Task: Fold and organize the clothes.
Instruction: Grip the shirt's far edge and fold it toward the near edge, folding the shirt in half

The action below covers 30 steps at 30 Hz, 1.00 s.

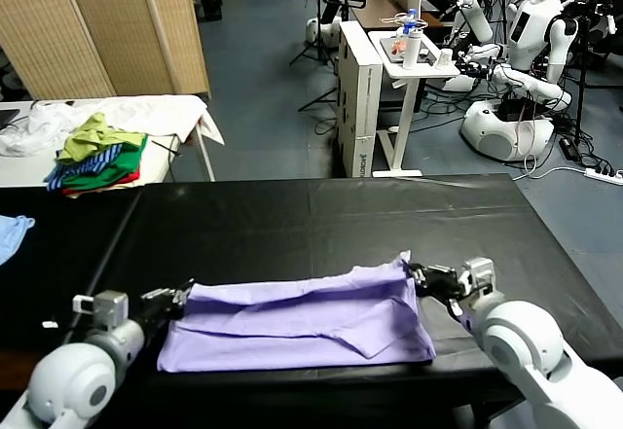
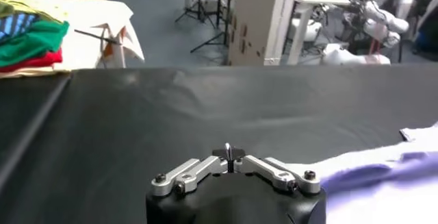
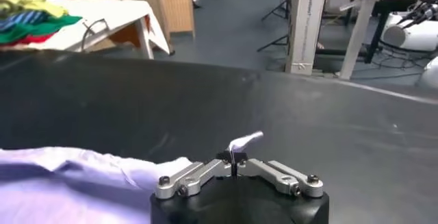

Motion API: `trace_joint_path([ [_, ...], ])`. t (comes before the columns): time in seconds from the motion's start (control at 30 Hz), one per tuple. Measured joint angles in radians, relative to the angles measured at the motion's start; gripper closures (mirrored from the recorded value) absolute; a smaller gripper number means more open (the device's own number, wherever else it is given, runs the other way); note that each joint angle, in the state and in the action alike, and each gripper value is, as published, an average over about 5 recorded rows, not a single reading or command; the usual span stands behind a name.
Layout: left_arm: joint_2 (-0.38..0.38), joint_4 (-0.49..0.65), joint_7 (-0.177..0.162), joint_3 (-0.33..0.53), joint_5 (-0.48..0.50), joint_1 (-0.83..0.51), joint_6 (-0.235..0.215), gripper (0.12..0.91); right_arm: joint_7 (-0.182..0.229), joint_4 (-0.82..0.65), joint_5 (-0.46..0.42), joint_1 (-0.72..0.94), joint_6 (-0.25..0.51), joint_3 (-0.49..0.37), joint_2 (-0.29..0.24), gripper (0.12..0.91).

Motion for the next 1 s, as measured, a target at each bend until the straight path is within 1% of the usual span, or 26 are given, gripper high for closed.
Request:
trace_joint_path([
  [0.23,-0.022,-0.034,0.003,-0.029,0.067,0.087,-0.003,0.879,-0.012,0.036,0.005,-0.076,0.000,0.044,-0.039,0.886],
  [0.43,-0.035,-0.061,0.003,-0.062,0.084,0.148,0.002,0.879,-0.022,0.057,0.010,-0.120,0.000,0.061,-0.062,0.886],
  [0.63,-0.052,-0.085,0.003,-0.082,0.104,0.200,0.005,0.879,-0.022,0.074,0.003,-0.153,0.000,0.058,-0.069,0.886],
  [0.8,-0.076,-0.097,0.005,-0.086,0.149,0.244,0.006,0.879,-0.024,0.072,-0.012,-0.180,0.000,0.051,-0.070,0.886],
  [1.0,-0.110,-0.098,0.009,-0.087,0.200,0.293,-0.002,0.879,-0.050,0.082,-0.014,-0.203,0.000,0.055,-0.076,0.882],
])
